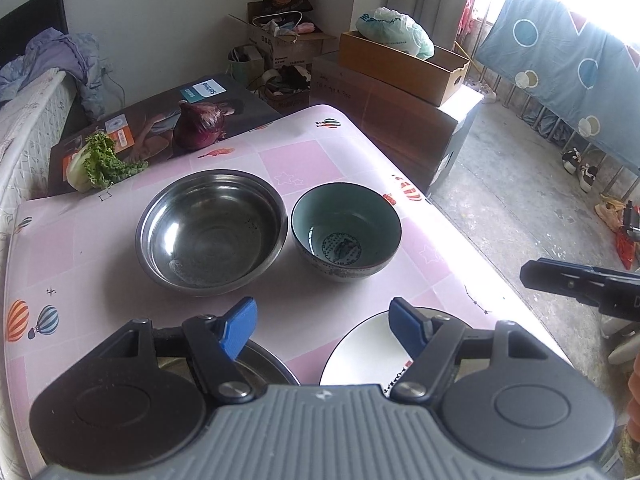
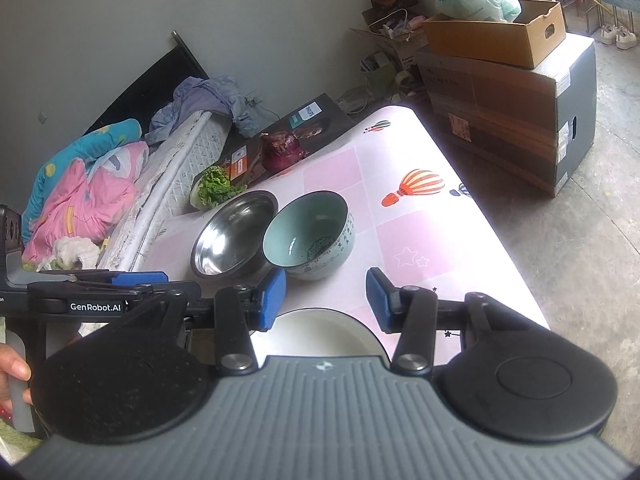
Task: Organize plates and bowls
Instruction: 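Move the right tool to the teal ceramic bowl and grasp its rim, then lift and tilt the teal bowl with the right tool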
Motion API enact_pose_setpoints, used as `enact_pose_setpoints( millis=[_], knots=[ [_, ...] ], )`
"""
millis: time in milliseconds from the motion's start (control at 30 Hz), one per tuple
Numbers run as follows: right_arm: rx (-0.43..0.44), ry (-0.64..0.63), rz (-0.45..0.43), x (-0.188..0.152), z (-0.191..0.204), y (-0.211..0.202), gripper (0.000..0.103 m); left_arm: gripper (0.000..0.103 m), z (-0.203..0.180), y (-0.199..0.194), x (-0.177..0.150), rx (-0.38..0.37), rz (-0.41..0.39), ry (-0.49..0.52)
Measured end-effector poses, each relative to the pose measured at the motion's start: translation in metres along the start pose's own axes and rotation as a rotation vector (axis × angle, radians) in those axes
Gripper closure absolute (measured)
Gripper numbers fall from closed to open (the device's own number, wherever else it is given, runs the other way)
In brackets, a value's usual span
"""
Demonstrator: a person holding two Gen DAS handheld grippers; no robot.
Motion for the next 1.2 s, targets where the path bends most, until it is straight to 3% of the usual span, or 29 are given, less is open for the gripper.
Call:
enact_pose_setpoints(
  millis=[300,567,700,767,1000,1200],
  knots=[
    [0.006,0.050,0.023,0.001,-0.015,0.019,0.059,0.041,-0.008,0.024,0.005,-0.058,-0.023,-0.031],
    [0.027,0.084,0.063,0.007,-0.024,0.062,0.059,0.069,-0.006,0.060,0.012,-0.076,0.018,-0.089],
    [0.050,0.090,0.097,0.008,-0.027,0.094,0.062,0.072,-0.001,0.077,0.009,-0.065,0.055,-0.102],
    [0.061,0.094,0.118,0.009,-0.027,0.110,0.065,0.079,0.004,0.085,0.007,-0.047,0.074,-0.111],
    [0.118,0.113,0.202,0.006,-0.024,0.164,0.067,0.080,0.011,0.102,0.003,-0.045,0.115,-0.142],
    [0.114,0.124,0.245,0.004,-0.024,0.200,0.074,0.082,0.017,0.114,0.003,-0.058,0.127,-0.186]
  ],
)
Point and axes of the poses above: each gripper's, at about its wrist camera, not at the fingertips, and y roughly the way its jaws point, z to its left, x to its top, the point moved 10 cm from there along y, roughly the way its jaws point, and after that the axes turned 13 degrees about -z, right-handed, at the moved point
